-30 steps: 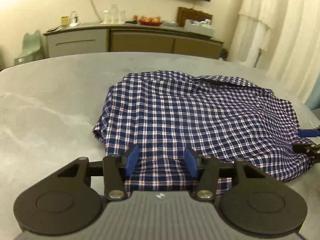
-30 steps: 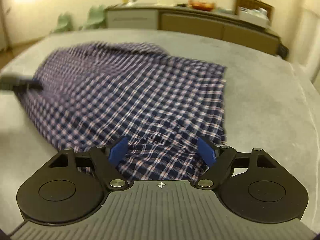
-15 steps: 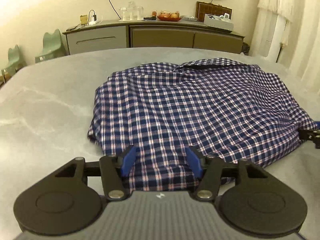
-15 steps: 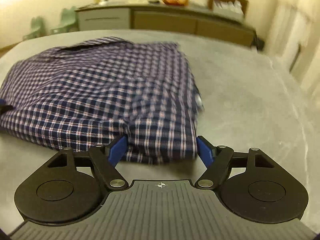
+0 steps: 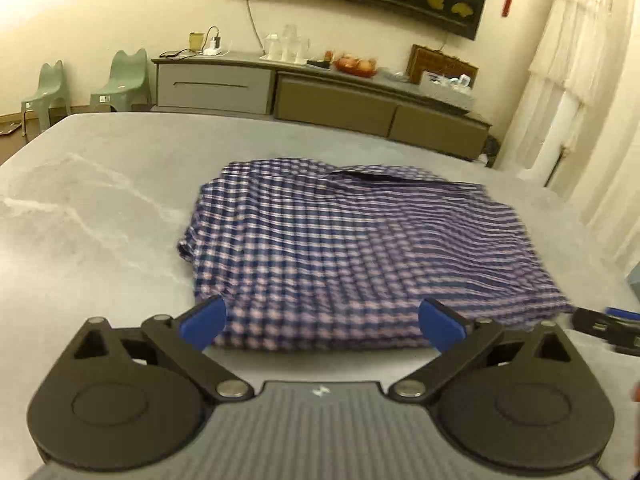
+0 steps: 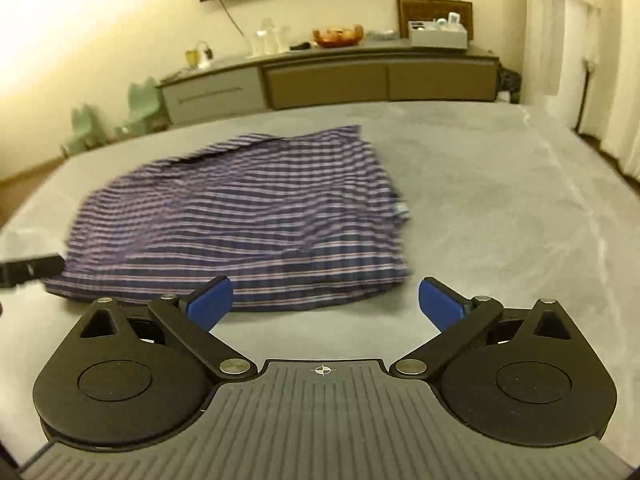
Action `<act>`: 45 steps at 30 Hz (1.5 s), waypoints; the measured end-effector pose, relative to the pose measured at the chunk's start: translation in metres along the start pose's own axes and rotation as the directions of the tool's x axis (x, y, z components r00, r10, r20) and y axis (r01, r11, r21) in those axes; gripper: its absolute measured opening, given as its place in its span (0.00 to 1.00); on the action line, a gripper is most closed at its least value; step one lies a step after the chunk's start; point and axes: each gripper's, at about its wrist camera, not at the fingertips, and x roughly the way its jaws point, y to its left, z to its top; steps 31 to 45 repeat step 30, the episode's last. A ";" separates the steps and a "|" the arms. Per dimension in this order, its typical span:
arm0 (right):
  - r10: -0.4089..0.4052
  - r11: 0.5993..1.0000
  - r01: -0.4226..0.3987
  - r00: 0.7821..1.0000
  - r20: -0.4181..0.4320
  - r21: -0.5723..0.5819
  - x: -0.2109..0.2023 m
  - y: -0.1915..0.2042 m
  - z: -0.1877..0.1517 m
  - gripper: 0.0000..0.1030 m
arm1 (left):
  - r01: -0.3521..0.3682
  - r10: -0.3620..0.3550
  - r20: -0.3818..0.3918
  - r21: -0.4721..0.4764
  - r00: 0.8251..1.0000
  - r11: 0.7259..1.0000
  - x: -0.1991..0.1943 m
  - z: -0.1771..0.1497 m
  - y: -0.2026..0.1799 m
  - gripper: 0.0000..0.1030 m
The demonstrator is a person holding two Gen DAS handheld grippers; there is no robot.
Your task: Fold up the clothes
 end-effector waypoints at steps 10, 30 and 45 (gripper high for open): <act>0.005 1.000 -0.005 1.000 0.014 -0.004 -0.012 0.036 -0.006 0.99 | 0.043 -0.043 -0.008 -0.012 0.999 0.999 -0.024 -0.027 -0.041 1.00; -0.025 0.999 0.026 0.999 0.033 -0.029 -0.023 0.041 -0.008 0.99 | 0.071 -0.072 -0.020 -0.021 0.997 0.997 -0.030 -0.039 -0.074 1.00; -0.025 0.999 0.026 0.999 0.033 -0.029 -0.023 0.041 -0.008 0.99 | 0.071 -0.072 -0.020 -0.021 0.997 0.997 -0.030 -0.039 -0.074 1.00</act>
